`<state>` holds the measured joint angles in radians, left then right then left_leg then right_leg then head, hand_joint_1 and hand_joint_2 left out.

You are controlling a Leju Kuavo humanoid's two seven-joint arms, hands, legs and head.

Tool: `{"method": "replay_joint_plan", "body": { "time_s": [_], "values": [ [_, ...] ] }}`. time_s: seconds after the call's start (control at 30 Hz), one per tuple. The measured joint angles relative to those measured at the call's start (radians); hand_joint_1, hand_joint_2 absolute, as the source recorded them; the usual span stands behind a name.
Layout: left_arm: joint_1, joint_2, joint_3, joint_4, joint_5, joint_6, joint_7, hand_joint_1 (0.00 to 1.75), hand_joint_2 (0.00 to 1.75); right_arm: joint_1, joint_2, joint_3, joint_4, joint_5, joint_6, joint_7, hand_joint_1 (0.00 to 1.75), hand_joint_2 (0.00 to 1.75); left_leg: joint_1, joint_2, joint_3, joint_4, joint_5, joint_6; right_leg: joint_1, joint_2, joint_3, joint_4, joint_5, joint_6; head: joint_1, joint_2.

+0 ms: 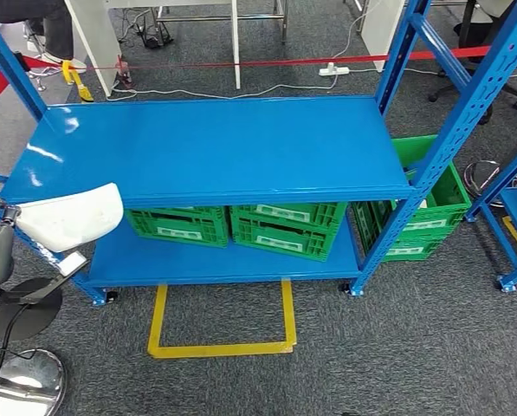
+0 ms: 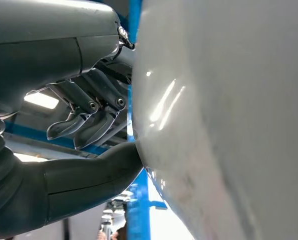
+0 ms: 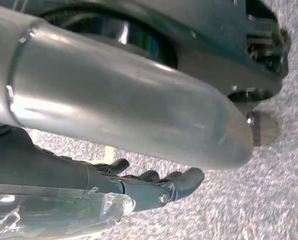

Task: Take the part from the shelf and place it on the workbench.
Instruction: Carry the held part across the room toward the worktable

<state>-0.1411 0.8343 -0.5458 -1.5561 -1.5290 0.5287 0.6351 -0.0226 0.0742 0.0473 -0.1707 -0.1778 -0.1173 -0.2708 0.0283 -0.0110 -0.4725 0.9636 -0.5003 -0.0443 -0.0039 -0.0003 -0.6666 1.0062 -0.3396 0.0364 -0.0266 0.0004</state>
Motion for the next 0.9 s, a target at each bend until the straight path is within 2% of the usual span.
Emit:
{"method": "replay_joint_plan", "body": {
  "time_s": [0.03,0.07,0.1,0.13,0.17,0.2,0.23,0.27,0.3,0.33,0.37,0.4,0.43,0.47,0.5,0.53,0.57,0.6,0.67,0.7,0.73,0.77,0.8,0.83,0.87,0.9],
  "values": [
    [0.0,-0.001,0.0,0.0,0.0,0.0,0.0,1.75,1.75,0.002,0.0,0.0,0.0,0.0,0.0,0.0,0.0,0.0,0.0,0.002,-0.01,0.002,0.009,0.011,-0.002,0.0,-0.007,0.006,-0.012,0.005,0.0,0.0],
    [-0.001,-0.001,0.0,-0.001,0.0,0.0,0.0,1.75,1.75,0.004,0.0,-0.001,0.0,0.0,0.0,0.0,0.0,0.0,-0.001,0.003,-0.021,0.002,0.02,0.022,-0.003,0.0,-0.019,0.03,-0.044,0.009,0.001,0.0],
    [-0.001,-0.001,0.0,-0.001,0.0,-0.001,0.0,1.75,1.75,0.005,0.0,-0.001,0.001,0.0,0.0,0.0,0.0,0.0,-0.002,0.005,-0.035,0.002,0.032,0.03,-0.004,0.0,-0.035,0.077,-0.093,0.012,0.003,0.0],
    [0.0,-0.002,0.0,-0.002,0.0,-0.001,0.0,1.75,1.75,0.005,0.0,-0.001,0.001,0.0,0.0,0.0,0.0,0.0,-0.004,0.005,-0.049,0.003,0.045,0.035,-0.004,-0.001,-0.054,0.142,-0.149,0.014,0.004,0.0],
    [0.0,-0.002,0.0,-0.002,0.0,-0.001,0.0,1.75,1.75,0.005,0.0,-0.002,0.001,0.0,0.0,0.0,0.0,0.0,-0.007,0.005,-0.065,0.003,0.057,0.038,-0.003,0.0,-0.069,0.214,-0.193,0.014,0.005,0.0],
    [0.001,-0.002,-0.001,-0.002,0.0,-0.001,0.0,1.75,1.75,0.004,0.0,-0.002,0.001,0.0,0.0,0.0,0.0,0.0,-0.011,0.005,-0.081,0.004,0.07,0.039,-0.003,0.0,-0.076,0.273,-0.214,0.013,0.006,0.0],
    [0.002,-0.002,-0.001,-0.002,0.0,-0.001,0.0,1.75,1.75,0.003,0.0,-0.002,0.001,0.0,0.0,0.0,0.0,0.0,-0.014,0.005,-0.096,0.004,0.081,0.04,-0.001,0.0,-0.07,0.304,-0.211,0.01,0.006,0.0],
    [0.002,-0.002,-0.001,-0.002,0.0,-0.001,0.0,1.75,1.75,0.003,0.0,-0.003,0.0,0.0,0.0,0.0,0.0,0.0,-0.017,0.005,-0.11,0.005,0.093,0.04,0.0,0.0,-0.046,0.299,-0.191,0.005,0.006,0.0],
    [0.002,-0.002,-0.001,-0.002,0.0,-0.001,0.0,1.75,1.75,0.003,0.0,-0.003,0.0,0.0,0.0,0.0,0.0,0.0,-0.02,0.005,-0.123,0.005,0.104,0.039,0.003,0.0,-0.001,0.255,-0.164,-0.001,0.006,0.0],
    [0.002,-0.002,-0.001,-0.002,0.0,-0.001,0.0,1.75,1.75,0.002,0.0,-0.003,0.0,0.0,0.0,0.0,0.0,0.0,-0.022,0.005,-0.134,0.005,0.114,0.037,0.006,0.001,0.056,0.182,-0.152,-0.01,0.006,0.0],
    [0.001,-0.002,-0.001,-0.002,0.0,-0.001,0.0,1.75,1.75,0.0,0.0,-0.003,-0.001,0.0,0.0,0.0,0.0,0.0,-0.024,0.005,-0.142,0.006,0.123,0.034,0.009,0.003,0.116,0.098,-0.156,-0.016,0.006,0.0],
    [0.0,-0.001,-0.001,-0.002,0.0,-0.002,0.0,1.75,1.75,-0.001,0.0,-0.004,-0.001,0.0,0.0,-0.001,0.0,0.0,-0.024,0.005,-0.147,0.005,0.133,0.029,0.012,0.005,0.159,0.033,-0.164,-0.021,0.005,0.0],
    [-0.001,-0.001,-0.001,-0.002,0.0,-0.003,0.0,1.75,1.75,-0.003,0.0,-0.004,-0.002,0.0,0.0,-0.002,0.0,0.0,-0.023,0.006,-0.149,0.004,0.141,0.024,0.016,0.006,0.181,-0.007,-0.177,-0.023,0.007,0.0],
    [-0.003,0.0,-0.002,-0.002,0.0,-0.004,0.0,1.75,1.75,-0.004,0.0,-0.004,-0.002,0.0,0.001,-0.003,0.0,0.0,-0.022,0.007,-0.15,0.002,0.15,0.017,0.018,0.007,0.186,-0.023,-0.177,-0.026,0.009,0.0],
    [-0.004,0.002,-0.002,-0.003,0.0,-0.005,0.0,1.75,1.75,-0.004,0.0,-0.004,-0.002,0.0,0.001,-0.003,0.0,0.0,-0.019,0.007,-0.153,0.0,0.157,0.011,0.018,0.008,0.177,-0.022,-0.168,-0.03,0.01,0.0],
    [-0.005,0.004,-0.002,-0.003,0.0,-0.007,0.0,1.75,1.75,-0.005,0.001,-0.005,-0.002,0.0,0.001,-0.003,0.0,0.0,-0.018,0.007,-0.158,0.004,0.15,0.005,0.017,0.006,0.168,-0.025,-0.159,-0.037,0.012,0.0],
    [-0.005,0.007,-0.003,-0.003,0.0,-0.008,0.0,1.75,1.75,-0.005,0.001,-0.005,-0.002,0.0,0.002,-0.003,0.0,0.0,-0.017,0.006,-0.167,0.021,0.123,-0.001,0.015,0.004,0.161,-0.028,-0.146,-0.045,0.009,0.0],
    [-0.006,0.01,-0.004,-0.003,0.0,-0.009,0.0,1.75,1.75,-0.005,0.002,-0.005,-0.002,0.0,0.003,-0.003,0.0,0.0,-0.017,0.006,-0.18,0.055,0.079,-0.006,0.013,0.002,0.15,-0.031,-0.132,-0.05,0.007,0.0],
    [-0.009,0.014,-0.008,-0.003,0.0,-0.011,0.0,1.75,1.75,-0.004,0.002,-0.006,-0.002,0.0,0.004,-0.004,0.0,0.0,-0.016,0.007,-0.211,0.178,-0.027,-0.014,0.013,-0.001,0.123,-0.029,-0.105,-0.053,0.004,0.0],
    [-0.011,0.015,-0.01,-0.003,0.0,-0.011,0.0,1.75,1.75,-0.004,0.003,-0.006,-0.002,0.0,0.004,-0.004,0.0,0.0,-0.016,0.007,-0.221,0.242,-0.055,-0.017,0.013,-0.002,0.106,-0.026,-0.092,-0.052,0.004,0.0],
    [-0.011,0.015,-0.012,-0.003,0.0,-0.012,0.0,1.75,1.75,-0.004,0.003,-0.006,-0.002,0.0,0.004,-0.004,0.0,0.0,-0.015,0.007,-0.22,0.284,-0.058,-0.019,0.013,-0.003,0.088,-0.024,-0.08,-0.051,0.004,0.0],
    [-0.011,0.015,-0.014,-0.003,0.0,-0.012,0.0,1.75,1.75,-0.004,0.003,-0.006,-0.002,0.001,0.005,-0.005,0.0,0.0,-0.014,0.007,-0.205,0.294,-0.039,-0.021,0.012,-0.003,0.071,-0.02,-0.07,-0.05,0.004,0.0],
    [-0.012,0.016,-0.015,-0.003,0.0,-0.012,0.0,1.75,1.75,-0.004,0.003,-0.006,-0.002,0.001,0.005,-0.005,0.0,0.0,-0.012,0.007,-0.172,0.268,-0.009,-0.023,0.011,-0.004,0.055,-0.016,-0.06,-0.048,0.004,0.0],
    [-0.013,0.017,-0.016,-0.003,0.0,-0.012,0.0,1.75,1.75,-0.005,0.003,-0.007,-0.002,0.001,0.005,-0.005,0.0,0.0,-0.009,0.007,-0.124,0.211,0.014,-0.026,0.011,-0.004,0.04,-0.01,-0.05,-0.044,0.004,0.0],
    [-0.015,0.019,-0.016,-0.003,0.0,-0.012,0.0,1.75,1.75,-0.005,0.003,-0.007,-0.002,0.001,0.005,-0.005,0.0,0.0,-0.007,0.006,-0.068,0.134,0.018,-0.028,0.012,-0.003,0.027,-0.003,-0.042,-0.039,0.003,0.0],
    [-0.018,0.02,-0.016,-0.004,0.0,-0.012,0.0,1.75,1.75,-0.006,0.003,-0.008,-0.003,0.001,0.005,-0.005,0.0,0.0,-0.007,0.006,-0.023,0.068,0.01,-0.023,0.014,-0.002,0.017,0.003,-0.034,-0.033,0.003,0.0]
  ]
}}
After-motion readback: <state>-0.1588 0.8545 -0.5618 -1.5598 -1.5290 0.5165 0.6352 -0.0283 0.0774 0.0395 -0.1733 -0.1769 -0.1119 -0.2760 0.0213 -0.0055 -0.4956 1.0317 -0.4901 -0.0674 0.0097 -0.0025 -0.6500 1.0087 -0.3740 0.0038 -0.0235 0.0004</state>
